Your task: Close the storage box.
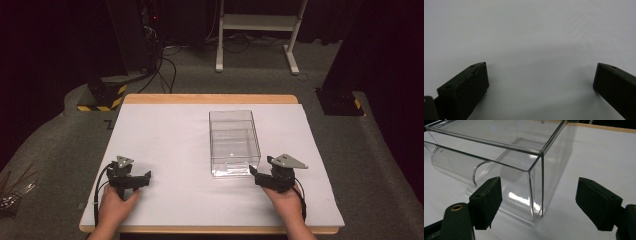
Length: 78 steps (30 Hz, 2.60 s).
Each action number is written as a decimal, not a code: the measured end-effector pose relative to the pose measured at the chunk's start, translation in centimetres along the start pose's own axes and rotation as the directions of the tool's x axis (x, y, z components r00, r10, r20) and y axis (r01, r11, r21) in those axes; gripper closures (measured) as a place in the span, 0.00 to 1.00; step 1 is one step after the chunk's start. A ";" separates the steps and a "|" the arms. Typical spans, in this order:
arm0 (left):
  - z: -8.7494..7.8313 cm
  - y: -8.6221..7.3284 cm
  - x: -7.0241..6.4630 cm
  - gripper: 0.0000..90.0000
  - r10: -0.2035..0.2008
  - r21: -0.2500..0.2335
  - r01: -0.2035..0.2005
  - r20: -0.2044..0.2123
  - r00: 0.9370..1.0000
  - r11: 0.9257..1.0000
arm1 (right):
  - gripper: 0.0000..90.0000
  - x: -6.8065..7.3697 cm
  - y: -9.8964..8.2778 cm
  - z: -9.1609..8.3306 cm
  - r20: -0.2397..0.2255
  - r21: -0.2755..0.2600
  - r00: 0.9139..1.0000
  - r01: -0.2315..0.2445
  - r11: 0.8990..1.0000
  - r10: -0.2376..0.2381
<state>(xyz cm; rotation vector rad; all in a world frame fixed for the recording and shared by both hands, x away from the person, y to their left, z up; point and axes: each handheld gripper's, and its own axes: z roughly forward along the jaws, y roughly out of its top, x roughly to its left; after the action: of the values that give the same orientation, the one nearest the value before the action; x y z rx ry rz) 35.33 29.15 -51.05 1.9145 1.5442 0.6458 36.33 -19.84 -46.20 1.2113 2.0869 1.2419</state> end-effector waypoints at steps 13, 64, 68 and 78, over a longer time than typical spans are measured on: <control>0.0 0.0 0.0 0.00 -0.001 0.000 0.001 0.000 1.000 1.000 | 0.24 0.1 1.0 1.6 0.025 -0.003 1.000 0.012 1.000 -0.012; 0.0 0.0 0.0 0.00 0.000 -0.003 0.000 -0.003 1.000 1.000 | 0.26 -0.4 0.4 -1.5 0.011 -0.071 1.000 0.013 0.997 -0.012; 0.0 0.0 0.0 0.00 0.000 -0.004 0.000 -0.003 1.000 1.000 | 0.26 -0.9 -0.3 -2.4 0.023 -0.072 1.000 0.004 0.997 -0.002; 0.0 0.0 0.0 0.00 0.000 -0.004 0.000 -0.003 1.000 1.000 | 0.26 -3.4 -2.6 -4.1 0.095 -0.031 0.995 -0.021 0.999 0.024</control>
<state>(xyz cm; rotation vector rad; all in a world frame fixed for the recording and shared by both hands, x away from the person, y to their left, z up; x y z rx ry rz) 35.29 29.12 -51.08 1.9118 1.5440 0.6517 33.99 -25.26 -46.57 1.2588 1.9849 1.1963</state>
